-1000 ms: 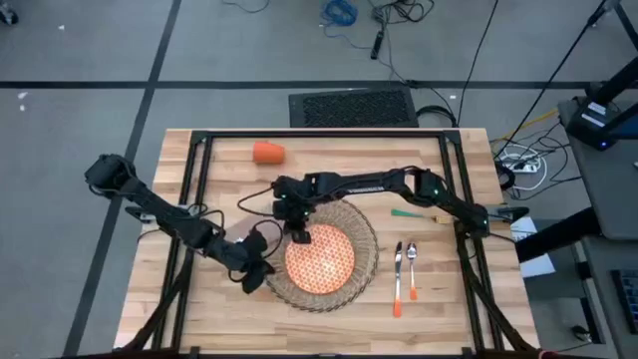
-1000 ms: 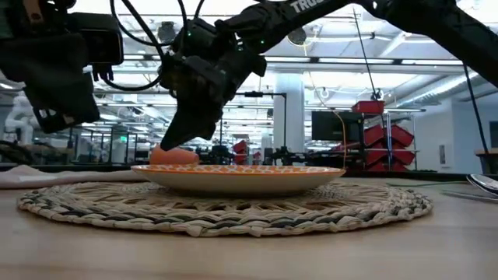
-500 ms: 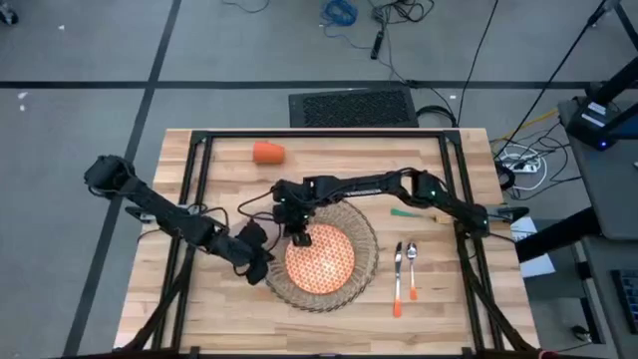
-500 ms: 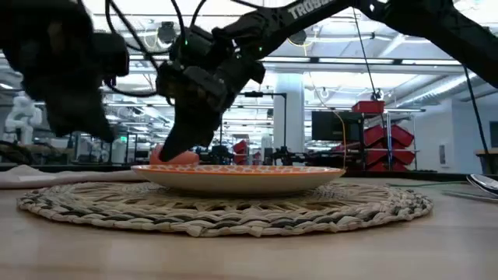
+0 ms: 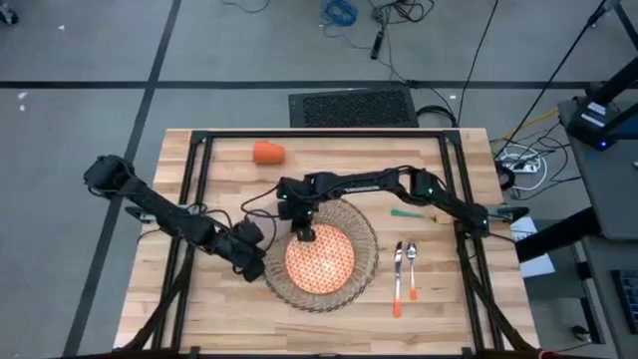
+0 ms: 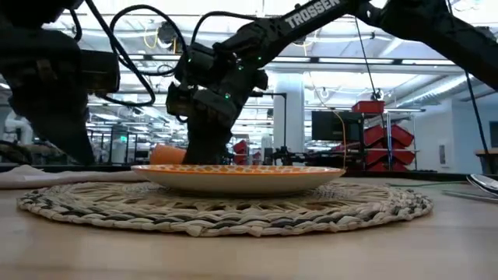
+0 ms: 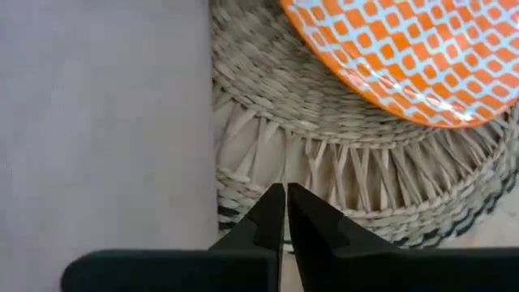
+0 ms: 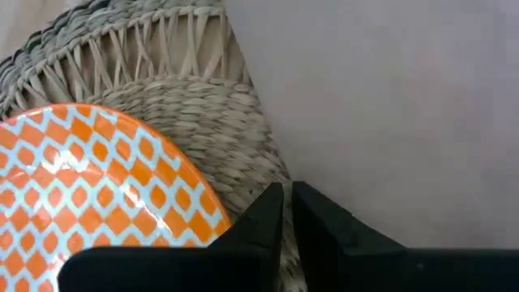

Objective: Set table place
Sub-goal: Put the white napkin on the table to the left of the brown mat

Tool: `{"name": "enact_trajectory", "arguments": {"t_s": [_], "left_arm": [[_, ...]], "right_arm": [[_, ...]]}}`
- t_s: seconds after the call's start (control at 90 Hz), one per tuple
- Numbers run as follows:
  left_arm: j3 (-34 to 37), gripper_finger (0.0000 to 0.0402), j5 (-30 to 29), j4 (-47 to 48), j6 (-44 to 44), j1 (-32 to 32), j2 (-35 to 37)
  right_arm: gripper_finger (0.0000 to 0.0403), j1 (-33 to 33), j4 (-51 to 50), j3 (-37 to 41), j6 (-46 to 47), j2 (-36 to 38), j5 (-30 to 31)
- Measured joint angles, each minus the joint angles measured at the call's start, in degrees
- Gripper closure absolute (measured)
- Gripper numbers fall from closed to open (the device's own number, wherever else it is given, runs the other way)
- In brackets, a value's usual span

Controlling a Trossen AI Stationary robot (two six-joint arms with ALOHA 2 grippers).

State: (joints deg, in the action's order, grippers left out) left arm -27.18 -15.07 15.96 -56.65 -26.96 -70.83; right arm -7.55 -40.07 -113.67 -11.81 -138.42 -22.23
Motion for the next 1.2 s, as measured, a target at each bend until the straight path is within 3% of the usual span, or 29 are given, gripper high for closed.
{"name": "enact_trajectory", "arguments": {"t_s": [0.233, 0.556, 0.933, 1.2], "left_arm": [[-0.28, 0.0398, 0.28, 7.96, -7.09, -0.01, -4.44], [-0.23, 0.0398, 0.01, 3.43, -6.16, -0.55, -8.45], [-0.02, 0.0398, 0.84, 1.53, -12.12, -2.90, -8.65], [0.09, 0.0398, 0.82, -3.99, -15.23, -4.77, -8.82]], "right_arm": [[0.0385, -0.73, -5.33, 0.00, -1.04, 0.43, 0.33], [0.0385, -2.53, -12.68, 0.01, -1.62, 0.71, 3.43], [0.0385, -3.87, -13.38, 8.55, -1.51, 1.37, 0.56], [0.0385, -3.70, -16.34, 9.20, -1.60, 1.57, 0.03]]}}
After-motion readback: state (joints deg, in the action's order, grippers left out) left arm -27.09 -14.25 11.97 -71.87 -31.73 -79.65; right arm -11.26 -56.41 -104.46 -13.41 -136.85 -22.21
